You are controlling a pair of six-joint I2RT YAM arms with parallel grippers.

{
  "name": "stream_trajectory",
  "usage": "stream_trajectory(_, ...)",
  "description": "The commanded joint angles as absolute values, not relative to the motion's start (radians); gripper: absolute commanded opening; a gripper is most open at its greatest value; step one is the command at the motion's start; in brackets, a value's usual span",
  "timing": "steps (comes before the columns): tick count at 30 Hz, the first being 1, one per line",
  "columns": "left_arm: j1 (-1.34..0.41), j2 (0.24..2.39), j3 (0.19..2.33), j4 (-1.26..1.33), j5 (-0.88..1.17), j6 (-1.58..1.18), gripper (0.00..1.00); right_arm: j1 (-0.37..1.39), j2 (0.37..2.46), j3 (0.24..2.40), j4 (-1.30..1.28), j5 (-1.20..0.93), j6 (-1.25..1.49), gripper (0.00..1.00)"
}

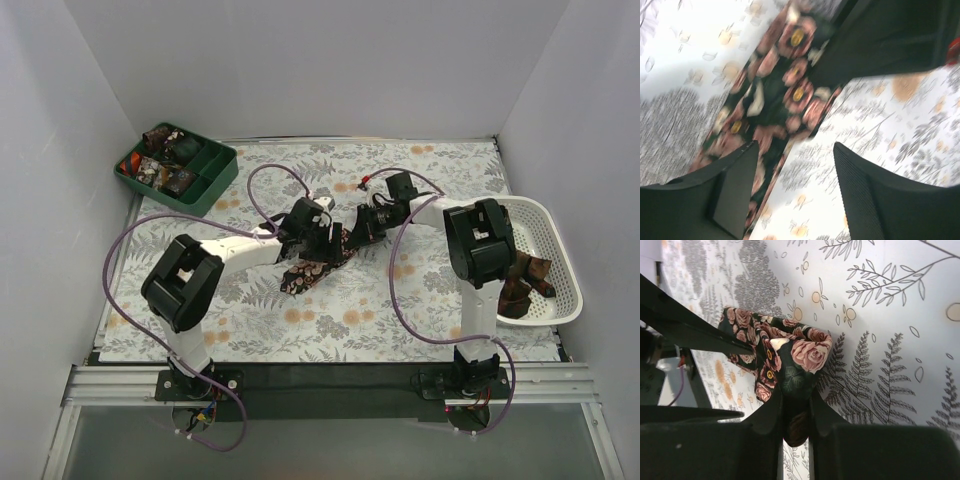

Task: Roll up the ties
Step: Roll the tie

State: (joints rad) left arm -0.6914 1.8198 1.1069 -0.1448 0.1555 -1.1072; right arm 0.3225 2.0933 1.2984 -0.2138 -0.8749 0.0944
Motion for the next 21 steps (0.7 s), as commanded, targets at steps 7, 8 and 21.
stream_trajectory(7,-0.666,1.528,0.939,-0.320,0.028,-1.078,0.62,0.359,1.896,1.374,-0.428,-0.292,-0.121,0.05)
stream_trajectory(8,-0.663,1.487,0.924,-0.331,0.022,-1.078,0.62,0.377,1.884,1.381,-0.436,-0.241,-0.130,0.05)
stream_trajectory(21,-0.638,1.266,0.742,-0.448,-0.034,-1.123,0.61,0.712,1.923,1.359,-0.457,0.624,-0.164,0.05)
